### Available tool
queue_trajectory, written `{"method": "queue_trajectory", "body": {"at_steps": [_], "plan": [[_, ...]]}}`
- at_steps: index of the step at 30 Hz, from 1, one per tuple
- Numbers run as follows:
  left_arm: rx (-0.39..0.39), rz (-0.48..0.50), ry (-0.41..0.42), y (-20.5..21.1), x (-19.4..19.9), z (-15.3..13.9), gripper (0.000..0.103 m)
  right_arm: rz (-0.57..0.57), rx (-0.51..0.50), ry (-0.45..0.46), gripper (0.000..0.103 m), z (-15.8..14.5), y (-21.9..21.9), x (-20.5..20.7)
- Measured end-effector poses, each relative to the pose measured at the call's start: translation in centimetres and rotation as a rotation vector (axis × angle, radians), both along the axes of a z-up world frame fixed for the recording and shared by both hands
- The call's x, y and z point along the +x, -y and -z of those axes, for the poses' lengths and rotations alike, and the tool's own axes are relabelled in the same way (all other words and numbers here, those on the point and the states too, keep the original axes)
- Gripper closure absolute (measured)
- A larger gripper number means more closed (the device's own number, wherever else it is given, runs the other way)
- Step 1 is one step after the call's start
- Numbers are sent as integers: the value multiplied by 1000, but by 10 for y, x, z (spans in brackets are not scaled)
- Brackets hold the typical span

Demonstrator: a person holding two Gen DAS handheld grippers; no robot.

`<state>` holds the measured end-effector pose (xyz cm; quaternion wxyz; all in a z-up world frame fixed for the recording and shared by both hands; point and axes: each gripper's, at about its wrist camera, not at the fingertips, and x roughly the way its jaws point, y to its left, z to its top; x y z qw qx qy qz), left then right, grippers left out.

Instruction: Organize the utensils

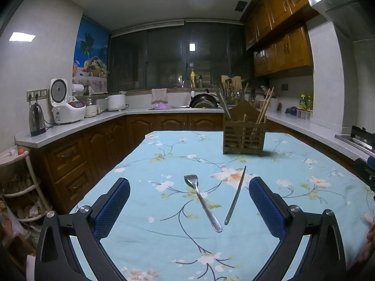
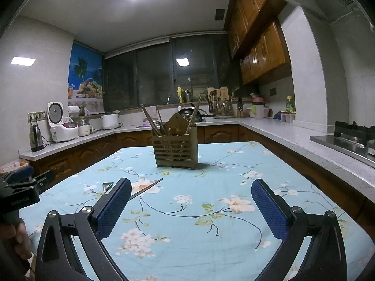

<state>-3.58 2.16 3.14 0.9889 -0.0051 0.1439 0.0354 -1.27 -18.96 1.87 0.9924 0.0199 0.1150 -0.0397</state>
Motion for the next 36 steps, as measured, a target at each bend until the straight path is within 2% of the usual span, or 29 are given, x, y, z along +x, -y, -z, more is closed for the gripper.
{"method": "queue_trajectory", "body": {"at_steps": [36], "plan": [[14, 15, -9, 10, -5, -1, 1, -5, 10, 1, 0, 1, -3, 2]]}}
